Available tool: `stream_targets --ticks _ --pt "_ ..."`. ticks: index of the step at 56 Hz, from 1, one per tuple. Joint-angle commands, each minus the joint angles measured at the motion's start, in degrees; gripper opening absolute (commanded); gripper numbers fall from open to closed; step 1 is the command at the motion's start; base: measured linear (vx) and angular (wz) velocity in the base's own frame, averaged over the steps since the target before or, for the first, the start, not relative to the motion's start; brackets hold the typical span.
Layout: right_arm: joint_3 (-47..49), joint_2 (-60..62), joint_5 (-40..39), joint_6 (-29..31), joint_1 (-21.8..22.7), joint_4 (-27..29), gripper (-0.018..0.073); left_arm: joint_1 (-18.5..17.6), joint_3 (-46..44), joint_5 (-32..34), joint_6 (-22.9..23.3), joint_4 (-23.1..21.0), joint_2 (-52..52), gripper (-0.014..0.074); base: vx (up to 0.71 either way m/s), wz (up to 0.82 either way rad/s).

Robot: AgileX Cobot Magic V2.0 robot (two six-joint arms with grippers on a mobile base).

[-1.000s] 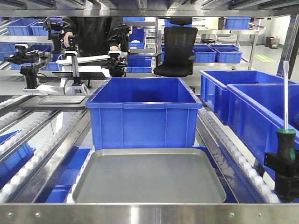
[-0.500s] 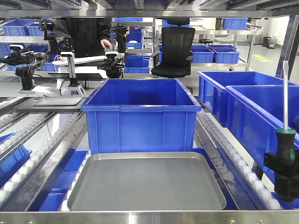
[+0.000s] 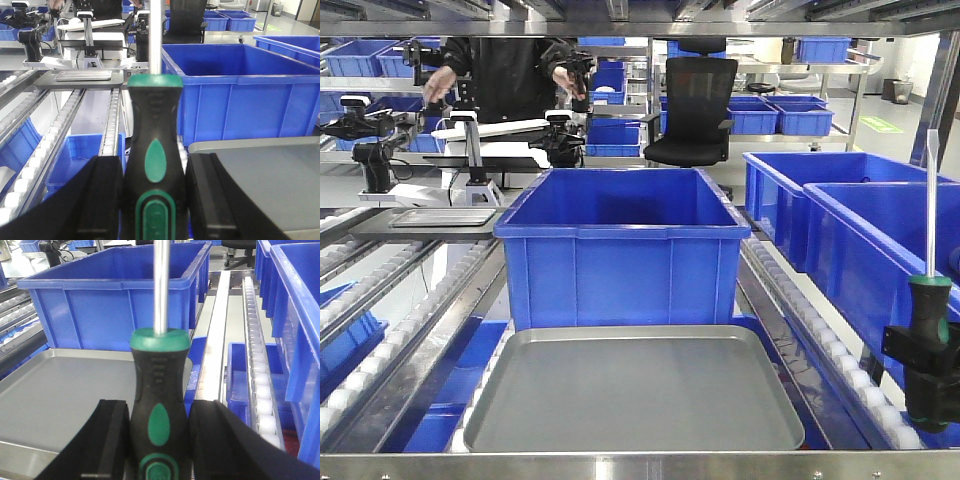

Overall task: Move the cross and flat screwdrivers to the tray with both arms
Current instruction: 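Lower both held screwdrivers onto the grey metal tray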

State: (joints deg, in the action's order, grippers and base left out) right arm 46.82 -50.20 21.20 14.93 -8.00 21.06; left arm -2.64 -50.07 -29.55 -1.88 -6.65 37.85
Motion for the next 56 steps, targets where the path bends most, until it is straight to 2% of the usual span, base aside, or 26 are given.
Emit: stream_targets --ticks 1,9,13,17,22,27,30,34,39,44,56 --pt "1.66 0.32 -5.31 0.27 0.1 0.89 -0.0008 -0.25 -1.73 5.49 0.08 -0.78 0.09 -0.0003 0.0 0.0" --pt "1.66 -0.48 -5.35 0.57 0.1 0.67 -0.0008 -0.25 -1.73 5.53 0.19 -2.18 0.09 -0.0003 0.0 0.0" --pt "1.86 -2.19 -5.03 1.25 0.1 0.67 -0.0008 -0.25 -1.73 5.17 -0.03 -4.75 1.29 -0.0001 0.0 0.0" --pt "2.96 -4.91 -3.91 2.95 0.1 0.94 -0.0008 -0.29 -1.8 4.28 -2.83 -8.35 4.02 0.0 0.0 0.0" --pt "6.72 -9.15 -0.48 4.44 0.1 1.05 -0.0008 -0.31 -1.8 3.57 -9.68 -16.72 9.5 0.0001 0.0 0.0" --pt "12.09 -14.81 4.49 4.72 -0.68 1.13 -0.0008 -0.55 -2.0 3.63 -17.76 -27.86 16.8 0.0003 0.0 0.0" --pt "16.54 -19.38 7.07 4.54 -2.83 0.82 -0.0008 -2.08 -3.38 2.99 -22.27 -34.25 22.45 0.0003 0.0 0.0" --pt "20.86 -24.32 9.02 3.04 -5.56 -0.45 -0.0008 -5.19 -6.69 2.37 -25.16 -38.98 28.19 0.0003 0.0 0.0" --pt "26.56 -31.16 12.01 -1.97 -8.28 -2.43 -0.0008 -9.23 -12.61 1.45 -25.04 -40.45 35.66 0.0003 0.0 0.0" --pt "31.08 -36.16 15.04 -6.87 -8.57 -2.6 -0.0008 -12.55 -18.77 -0.69 -22.33 -40.16 43.24 0.0003 0.0 0.0" --pt "35.43 -43.14 17.6 -10.58 -8.57 -2.15 -0.0008 -17.11 -27.91 -1.81 -15.65 -40.04 55.35 0.0003 0.0 0.0"
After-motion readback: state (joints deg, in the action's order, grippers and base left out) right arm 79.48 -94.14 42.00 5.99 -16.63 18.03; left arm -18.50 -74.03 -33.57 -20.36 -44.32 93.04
